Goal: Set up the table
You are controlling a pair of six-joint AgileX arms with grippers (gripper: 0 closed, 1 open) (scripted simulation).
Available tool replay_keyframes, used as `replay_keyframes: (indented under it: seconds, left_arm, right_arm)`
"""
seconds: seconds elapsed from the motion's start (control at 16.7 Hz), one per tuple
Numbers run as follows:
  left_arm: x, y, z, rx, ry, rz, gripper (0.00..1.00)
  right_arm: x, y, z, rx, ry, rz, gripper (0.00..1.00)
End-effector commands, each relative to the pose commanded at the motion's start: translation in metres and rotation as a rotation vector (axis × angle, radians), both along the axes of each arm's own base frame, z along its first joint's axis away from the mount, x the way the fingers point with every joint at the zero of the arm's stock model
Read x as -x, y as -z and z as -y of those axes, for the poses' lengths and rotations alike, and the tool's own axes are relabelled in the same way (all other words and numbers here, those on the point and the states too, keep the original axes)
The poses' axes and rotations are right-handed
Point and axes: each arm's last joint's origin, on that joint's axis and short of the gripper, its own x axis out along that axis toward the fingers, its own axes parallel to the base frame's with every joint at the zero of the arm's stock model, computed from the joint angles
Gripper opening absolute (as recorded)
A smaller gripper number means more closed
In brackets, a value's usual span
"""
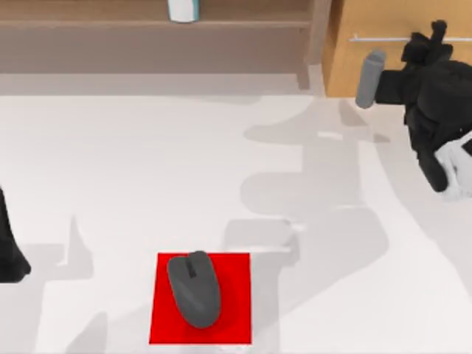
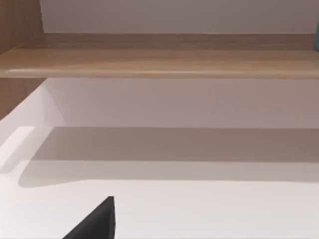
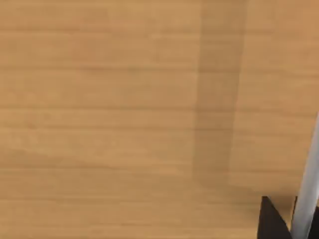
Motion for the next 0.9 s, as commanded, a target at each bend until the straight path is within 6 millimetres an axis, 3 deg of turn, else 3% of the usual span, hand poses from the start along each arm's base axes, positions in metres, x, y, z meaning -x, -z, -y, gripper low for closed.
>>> replay_keyframes:
  seconds: [0.54, 0.9]
  left_arm:
    - [0.0, 0.0, 0.0, 0.0, 0.0, 0.0, 1.0]
    - [0.0, 0.0, 0.0, 0.0, 0.0, 0.0, 1.0]
  right_arm:
    - [0.0, 0.0, 0.0, 0.0, 0.0, 0.0, 0.98]
    - [0.0, 0.0, 0.0, 0.0, 0.0, 0.0, 1.0]
